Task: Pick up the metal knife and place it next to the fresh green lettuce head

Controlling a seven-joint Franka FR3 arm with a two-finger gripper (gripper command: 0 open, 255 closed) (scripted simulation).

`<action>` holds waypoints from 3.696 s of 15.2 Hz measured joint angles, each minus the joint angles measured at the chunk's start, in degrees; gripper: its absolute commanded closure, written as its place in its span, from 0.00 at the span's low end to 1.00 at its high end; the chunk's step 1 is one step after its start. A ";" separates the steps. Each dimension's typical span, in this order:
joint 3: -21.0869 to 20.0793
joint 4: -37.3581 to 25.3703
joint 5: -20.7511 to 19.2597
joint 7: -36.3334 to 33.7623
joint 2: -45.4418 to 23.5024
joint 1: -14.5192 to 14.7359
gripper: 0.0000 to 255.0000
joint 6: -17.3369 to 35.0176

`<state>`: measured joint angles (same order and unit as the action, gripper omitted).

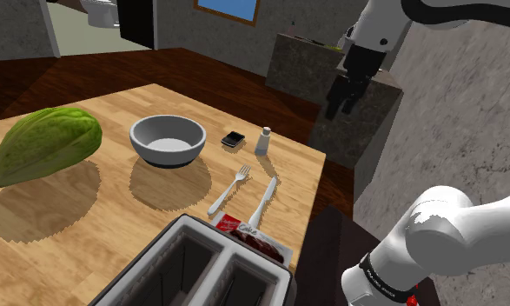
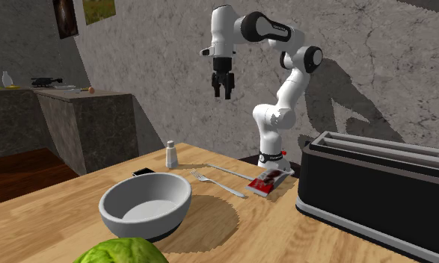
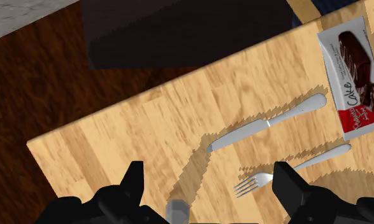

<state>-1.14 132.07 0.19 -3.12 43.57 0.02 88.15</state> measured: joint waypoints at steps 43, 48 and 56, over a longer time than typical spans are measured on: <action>-39.35 22.23 14.59 -72.99 -18.18 -16.84 1.00 44.89; -39.46 21.87 14.39 -73.33 -18.23 -16.96 1.00 43.69; -36.86 19.51 15.04 -72.10 -13.70 -15.55 1.00 36.06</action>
<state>-38.00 151.57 15.23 -75.21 29.87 -15.53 124.21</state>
